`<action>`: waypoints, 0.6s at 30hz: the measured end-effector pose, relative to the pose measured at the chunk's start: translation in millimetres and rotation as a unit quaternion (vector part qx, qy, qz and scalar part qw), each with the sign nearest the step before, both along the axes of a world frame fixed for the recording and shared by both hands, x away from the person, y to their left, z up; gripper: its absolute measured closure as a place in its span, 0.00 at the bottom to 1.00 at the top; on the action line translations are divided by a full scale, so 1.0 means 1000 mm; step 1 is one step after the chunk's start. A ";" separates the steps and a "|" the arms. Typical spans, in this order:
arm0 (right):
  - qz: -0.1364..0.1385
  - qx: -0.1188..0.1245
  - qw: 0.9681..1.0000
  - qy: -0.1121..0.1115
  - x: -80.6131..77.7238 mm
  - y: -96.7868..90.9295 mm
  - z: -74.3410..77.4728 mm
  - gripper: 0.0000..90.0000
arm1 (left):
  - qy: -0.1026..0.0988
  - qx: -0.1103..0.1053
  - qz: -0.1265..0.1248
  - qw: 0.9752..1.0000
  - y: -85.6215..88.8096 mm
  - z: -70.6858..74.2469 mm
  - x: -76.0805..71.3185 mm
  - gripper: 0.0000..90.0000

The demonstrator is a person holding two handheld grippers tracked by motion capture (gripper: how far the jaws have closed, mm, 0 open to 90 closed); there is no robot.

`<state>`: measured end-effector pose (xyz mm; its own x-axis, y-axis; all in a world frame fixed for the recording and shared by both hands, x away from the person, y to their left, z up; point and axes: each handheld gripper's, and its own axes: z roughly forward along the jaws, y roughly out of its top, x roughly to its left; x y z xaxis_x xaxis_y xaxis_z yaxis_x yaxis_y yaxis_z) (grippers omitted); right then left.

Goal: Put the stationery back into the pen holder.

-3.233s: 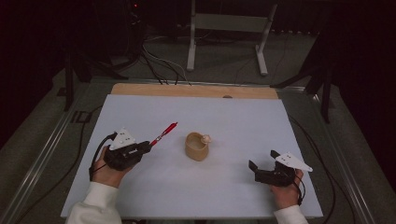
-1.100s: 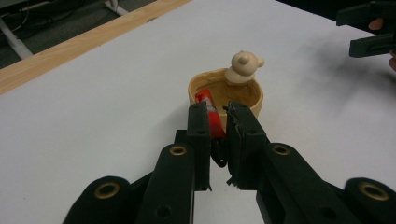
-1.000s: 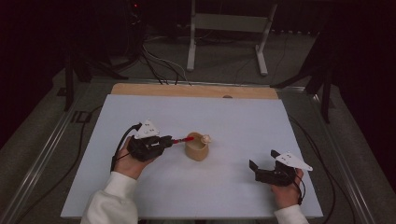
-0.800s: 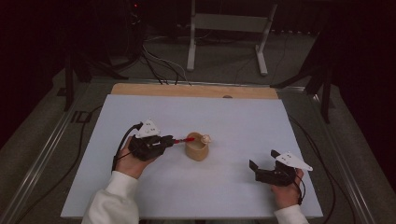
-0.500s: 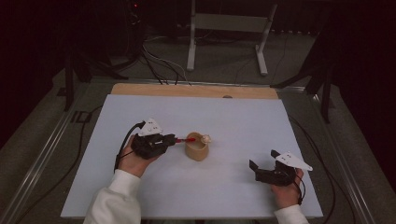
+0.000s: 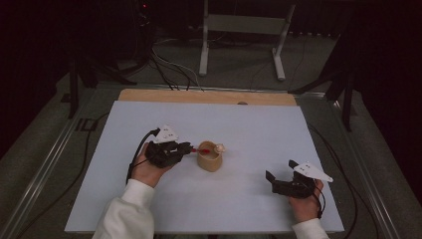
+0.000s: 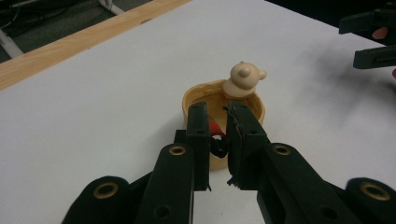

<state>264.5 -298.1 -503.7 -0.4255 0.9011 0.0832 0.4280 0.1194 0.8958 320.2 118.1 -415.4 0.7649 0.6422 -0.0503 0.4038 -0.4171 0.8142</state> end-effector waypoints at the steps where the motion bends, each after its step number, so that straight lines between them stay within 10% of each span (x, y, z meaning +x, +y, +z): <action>1: 0.000 0.000 1.000 0.000 0.000 0.000 0.000 0.00 | -0.001 -0.002 0.002 1.000 -0.001 -0.001 0.000 0.89; 18: -0.001 -0.001 1.000 0.000 0.000 0.000 0.000 0.00 | 0.007 -0.008 0.003 1.000 -0.013 -0.011 0.007 0.89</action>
<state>264.3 -298.1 -503.7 -0.4242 0.9018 0.0819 0.4289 0.1204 0.8953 327.6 104.8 -426.2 0.7598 0.6462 -0.0717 0.4186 -0.4017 0.8145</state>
